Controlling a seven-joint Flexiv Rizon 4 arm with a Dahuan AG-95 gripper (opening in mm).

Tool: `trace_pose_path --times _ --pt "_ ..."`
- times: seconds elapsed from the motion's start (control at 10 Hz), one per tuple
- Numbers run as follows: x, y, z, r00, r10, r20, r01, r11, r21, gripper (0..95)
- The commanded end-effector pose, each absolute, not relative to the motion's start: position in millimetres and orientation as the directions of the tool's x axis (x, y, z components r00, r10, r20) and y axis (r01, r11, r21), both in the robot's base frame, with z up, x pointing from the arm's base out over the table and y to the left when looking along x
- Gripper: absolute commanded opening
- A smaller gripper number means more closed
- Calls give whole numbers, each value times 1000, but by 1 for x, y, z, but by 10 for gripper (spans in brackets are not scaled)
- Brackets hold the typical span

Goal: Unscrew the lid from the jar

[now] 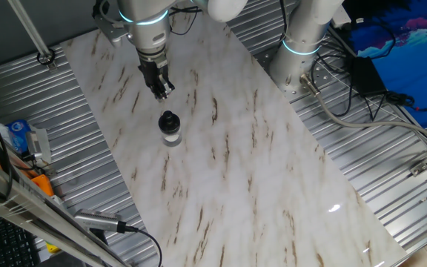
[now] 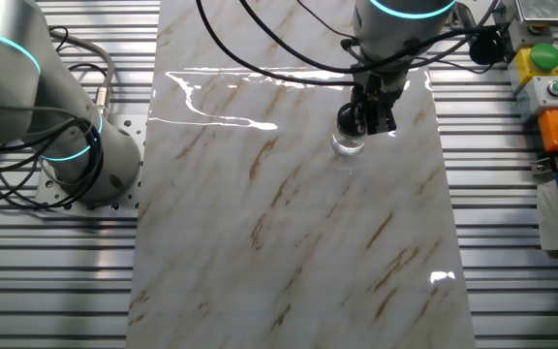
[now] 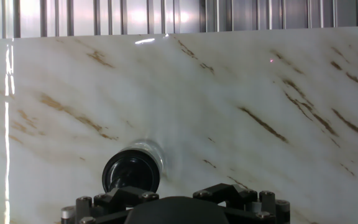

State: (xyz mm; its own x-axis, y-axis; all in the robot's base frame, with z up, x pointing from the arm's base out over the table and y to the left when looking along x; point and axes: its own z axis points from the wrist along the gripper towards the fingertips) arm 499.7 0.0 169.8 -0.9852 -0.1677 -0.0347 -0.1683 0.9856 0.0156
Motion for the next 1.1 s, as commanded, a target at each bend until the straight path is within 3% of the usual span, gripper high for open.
trace_pose_path --times 0.1,1.1 --pt "500 0 170 -985 -170 -33 -171 985 15 0" --pt "500 0 170 -982 -189 -30 -189 982 13 0"
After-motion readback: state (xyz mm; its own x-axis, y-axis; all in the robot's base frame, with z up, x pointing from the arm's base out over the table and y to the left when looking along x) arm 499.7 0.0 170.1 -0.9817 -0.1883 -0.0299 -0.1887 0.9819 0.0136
